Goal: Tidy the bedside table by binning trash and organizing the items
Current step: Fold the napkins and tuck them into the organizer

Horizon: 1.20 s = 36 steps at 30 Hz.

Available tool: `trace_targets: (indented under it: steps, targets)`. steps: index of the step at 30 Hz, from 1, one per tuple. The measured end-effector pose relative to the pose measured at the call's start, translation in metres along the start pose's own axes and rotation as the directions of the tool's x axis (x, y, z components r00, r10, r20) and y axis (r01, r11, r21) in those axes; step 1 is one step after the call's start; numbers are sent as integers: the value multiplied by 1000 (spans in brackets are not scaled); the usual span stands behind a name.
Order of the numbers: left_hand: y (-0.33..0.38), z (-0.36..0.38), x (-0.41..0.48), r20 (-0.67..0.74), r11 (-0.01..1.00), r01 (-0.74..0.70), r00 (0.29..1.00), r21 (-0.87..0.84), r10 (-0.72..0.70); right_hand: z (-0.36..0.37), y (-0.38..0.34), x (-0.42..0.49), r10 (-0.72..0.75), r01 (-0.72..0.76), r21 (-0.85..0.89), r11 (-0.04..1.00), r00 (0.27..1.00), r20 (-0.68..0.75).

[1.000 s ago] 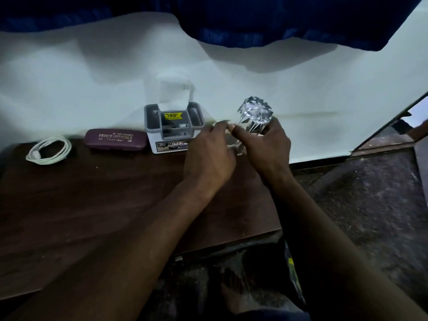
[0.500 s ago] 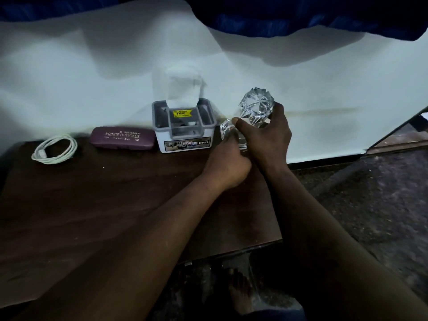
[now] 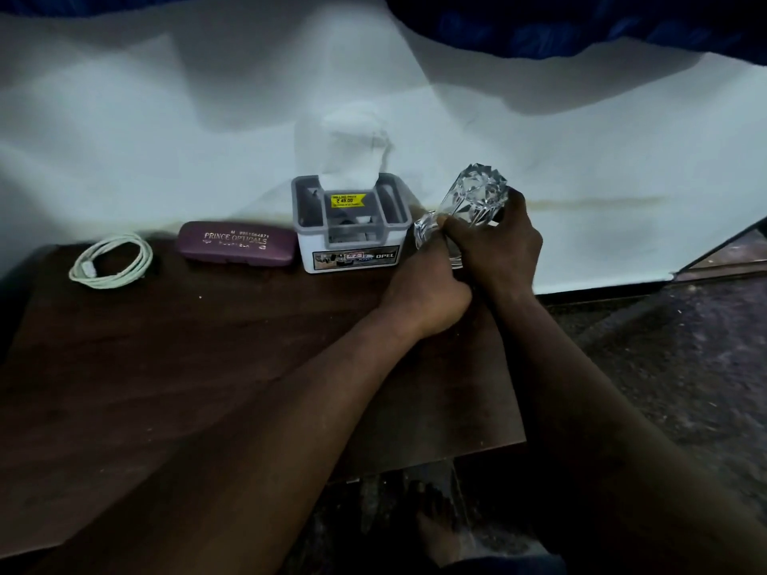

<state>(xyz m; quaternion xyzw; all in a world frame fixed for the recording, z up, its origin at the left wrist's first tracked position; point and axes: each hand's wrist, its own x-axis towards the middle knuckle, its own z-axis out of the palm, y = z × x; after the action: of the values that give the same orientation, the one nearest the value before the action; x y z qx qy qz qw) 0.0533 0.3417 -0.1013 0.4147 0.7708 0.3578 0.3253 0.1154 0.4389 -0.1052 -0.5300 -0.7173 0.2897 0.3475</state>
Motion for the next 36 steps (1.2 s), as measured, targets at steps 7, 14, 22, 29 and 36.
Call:
trace_targets:
  steps: [7, 14, 22, 29, 36]
  targets:
    - [-4, -2, 2, -32, 999, -30, 999, 26, 31, 4, -1, 4, -31, 35, -57, 998, 998, 63]
    - [-10, -3, 2, -63, 995, -75, 995, 72, 80, 1, 2, 2, -13, 21, -60, 998, 992, 124]
    - [-9, -23, -19, -301, 981, -175, 934, 88, 193, -13, -28, -32, -95, 89, -142, 986, 995, -34]
    - [-21, -63, -48, -429, 960, -178, 866, 214, 256, -22, -49, -62, -190, 195, -200, 960, 981, 43]
    - [-64, -137, -36, -527, 884, 132, 838, 449, 142, 9, -85, -81, -435, 458, -90, 884, 878, 199]
